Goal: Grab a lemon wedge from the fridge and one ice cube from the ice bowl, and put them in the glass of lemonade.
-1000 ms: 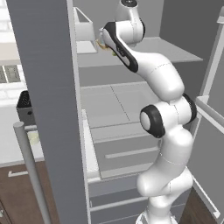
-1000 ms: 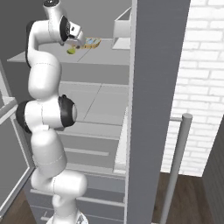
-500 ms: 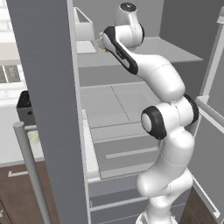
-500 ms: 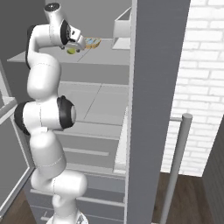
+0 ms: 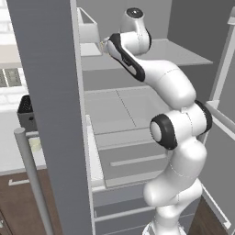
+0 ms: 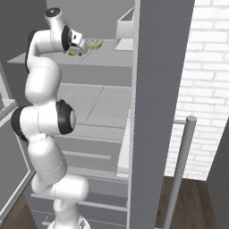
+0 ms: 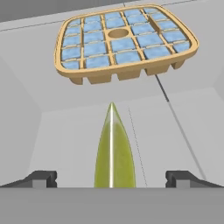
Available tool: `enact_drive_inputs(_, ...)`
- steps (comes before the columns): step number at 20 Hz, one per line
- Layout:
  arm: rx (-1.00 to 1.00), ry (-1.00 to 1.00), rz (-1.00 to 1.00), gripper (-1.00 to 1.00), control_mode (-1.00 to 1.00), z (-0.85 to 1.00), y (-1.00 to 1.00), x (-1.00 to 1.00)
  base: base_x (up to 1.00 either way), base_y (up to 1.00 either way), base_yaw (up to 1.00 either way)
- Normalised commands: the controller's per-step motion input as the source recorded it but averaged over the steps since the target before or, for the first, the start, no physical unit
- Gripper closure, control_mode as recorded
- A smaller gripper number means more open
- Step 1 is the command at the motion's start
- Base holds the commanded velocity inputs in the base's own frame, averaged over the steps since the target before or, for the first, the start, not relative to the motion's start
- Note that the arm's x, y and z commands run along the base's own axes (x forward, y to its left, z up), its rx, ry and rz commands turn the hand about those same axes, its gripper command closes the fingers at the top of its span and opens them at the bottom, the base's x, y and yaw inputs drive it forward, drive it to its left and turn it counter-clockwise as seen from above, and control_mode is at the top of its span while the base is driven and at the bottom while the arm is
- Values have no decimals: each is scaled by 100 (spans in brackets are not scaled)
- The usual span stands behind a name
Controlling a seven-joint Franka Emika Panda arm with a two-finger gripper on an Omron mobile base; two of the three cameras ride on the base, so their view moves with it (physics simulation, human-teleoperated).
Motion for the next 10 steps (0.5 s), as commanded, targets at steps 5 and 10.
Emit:
enact_drive_inputs(5,0,0,0,-100,-100,0,0,0,0,0,0)
enact_drive_inputs(10,0,0,0,100,-100,0,0,0,0,0,0)
